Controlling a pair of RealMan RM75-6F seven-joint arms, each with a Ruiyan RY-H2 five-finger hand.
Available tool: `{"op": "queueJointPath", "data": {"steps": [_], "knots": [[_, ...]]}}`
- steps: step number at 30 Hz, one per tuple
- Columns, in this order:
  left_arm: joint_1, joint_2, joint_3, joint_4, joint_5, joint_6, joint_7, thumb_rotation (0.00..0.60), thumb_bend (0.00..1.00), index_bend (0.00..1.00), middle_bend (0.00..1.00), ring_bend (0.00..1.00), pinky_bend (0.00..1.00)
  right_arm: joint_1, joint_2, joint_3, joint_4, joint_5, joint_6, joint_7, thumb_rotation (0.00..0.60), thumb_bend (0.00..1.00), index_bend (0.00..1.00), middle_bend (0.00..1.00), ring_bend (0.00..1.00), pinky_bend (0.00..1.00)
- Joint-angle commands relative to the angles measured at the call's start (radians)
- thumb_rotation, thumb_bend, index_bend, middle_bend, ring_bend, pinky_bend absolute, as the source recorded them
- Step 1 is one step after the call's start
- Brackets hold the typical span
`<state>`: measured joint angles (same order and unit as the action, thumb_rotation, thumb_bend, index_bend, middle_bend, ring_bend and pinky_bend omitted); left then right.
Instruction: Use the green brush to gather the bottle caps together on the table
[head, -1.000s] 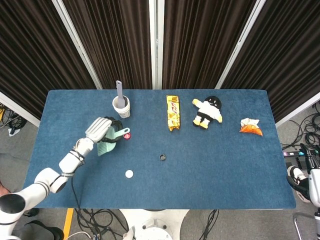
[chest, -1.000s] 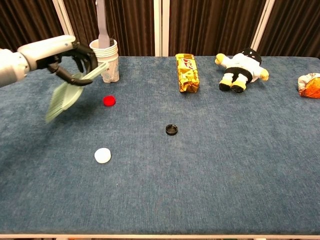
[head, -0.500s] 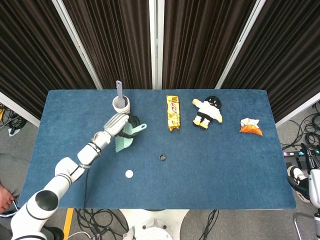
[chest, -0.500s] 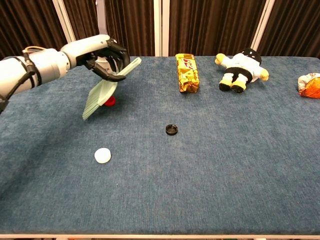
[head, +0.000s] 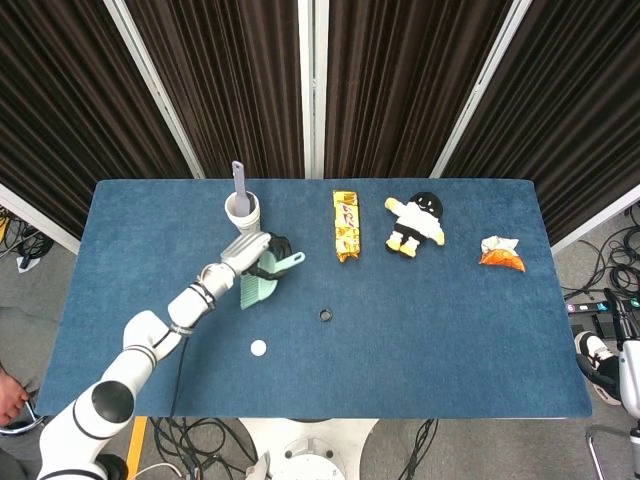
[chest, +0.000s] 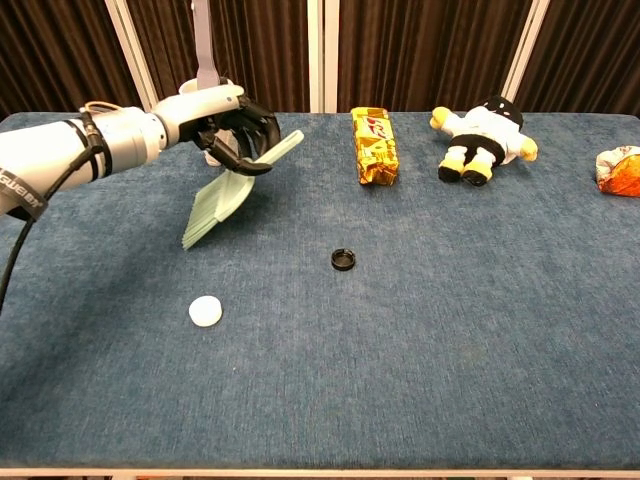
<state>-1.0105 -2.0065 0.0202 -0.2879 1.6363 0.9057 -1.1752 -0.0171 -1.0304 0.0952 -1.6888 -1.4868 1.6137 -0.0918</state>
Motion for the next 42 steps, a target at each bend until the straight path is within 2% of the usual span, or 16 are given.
{"op": "queueJointPath", "data": {"steps": [1, 9, 15, 20, 31, 42], "knots": [[-0.012, -0.006, 0.013, -0.030, 0.014, 0.039, -0.048, 0.600, 0.37, 0.50, 0.56, 0.40, 0.40, -0.001, 0.000, 0.000, 0.000, -0.001, 0.001, 0.000, 0.600, 0.08, 0.02, 0.23, 0.00, 0.04], [-0.055, 0.008, 0.044, -0.134, 0.067, 0.161, -0.114, 0.600, 0.37, 0.50, 0.56, 0.40, 0.40, -0.008, 0.000, -0.001, 0.002, -0.003, 0.010, 0.005, 0.600, 0.08, 0.02, 0.23, 0.00, 0.04], [-0.079, 0.066, 0.043, -0.255, 0.085, 0.231, -0.125, 0.600, 0.37, 0.50, 0.56, 0.40, 0.40, -0.016, 0.001, -0.001, 0.011, -0.007, 0.022, 0.020, 0.600, 0.08, 0.02, 0.24, 0.00, 0.04], [-0.089, 0.089, 0.016, -0.264, 0.041, 0.169, -0.098, 0.600, 0.37, 0.50, 0.56, 0.40, 0.40, -0.016, -0.002, 0.000, 0.020, -0.008, 0.021, 0.030, 0.600, 0.08, 0.02, 0.24, 0.00, 0.04], [-0.128, 0.023, -0.048, -0.138, -0.059, -0.034, -0.101, 0.600, 0.37, 0.50, 0.56, 0.40, 0.40, -0.009, 0.001, 0.003, 0.022, -0.005, 0.006, 0.033, 0.600, 0.08, 0.02, 0.24, 0.00, 0.04], [-0.163, -0.011, -0.016, -0.124, -0.027, -0.060, -0.155, 0.600, 0.37, 0.50, 0.56, 0.40, 0.38, -0.009, 0.006, 0.005, 0.011, 0.001, 0.004, 0.022, 0.600, 0.08, 0.02, 0.24, 0.00, 0.04]]}}
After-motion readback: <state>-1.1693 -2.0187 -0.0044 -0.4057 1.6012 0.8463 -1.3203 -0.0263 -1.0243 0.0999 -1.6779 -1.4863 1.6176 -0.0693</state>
